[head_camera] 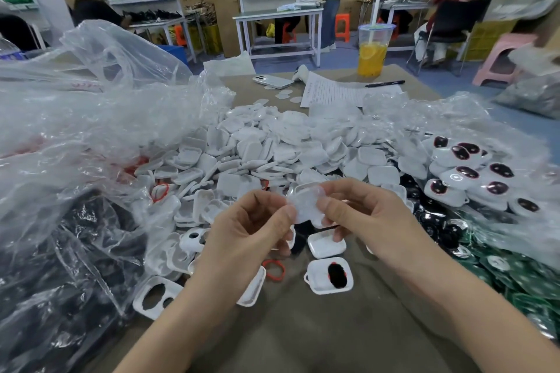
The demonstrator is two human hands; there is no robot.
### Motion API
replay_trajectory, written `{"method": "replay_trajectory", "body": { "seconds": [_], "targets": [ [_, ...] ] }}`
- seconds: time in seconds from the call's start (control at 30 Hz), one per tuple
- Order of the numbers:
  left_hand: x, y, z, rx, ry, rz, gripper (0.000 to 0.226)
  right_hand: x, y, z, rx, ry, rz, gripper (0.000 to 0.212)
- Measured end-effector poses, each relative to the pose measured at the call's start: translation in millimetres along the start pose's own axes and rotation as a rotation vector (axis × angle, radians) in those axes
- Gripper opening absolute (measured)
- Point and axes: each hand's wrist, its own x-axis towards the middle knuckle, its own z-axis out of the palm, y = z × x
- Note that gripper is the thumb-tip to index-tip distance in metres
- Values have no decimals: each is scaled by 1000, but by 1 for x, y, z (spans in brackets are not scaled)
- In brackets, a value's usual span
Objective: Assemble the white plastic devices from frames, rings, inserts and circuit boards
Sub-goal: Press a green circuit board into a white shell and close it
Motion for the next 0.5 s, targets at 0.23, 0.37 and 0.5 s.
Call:
{"method": "replay_trajectory", "body": {
  "seconds": [0.23, 0.37, 0.5],
  "targets": [
    [3, -4, 8, 320, 83, 267, 13, 2, -3, -9, 70, 27, 47, 26],
    [1, -11, 1, 641, 160, 568, 15, 3, 0, -4, 20, 40, 17, 29],
    [3, -17, 2, 913, 138, 764, 28, -1, 2, 2, -12, -87, 45, 39]
  ]
}}
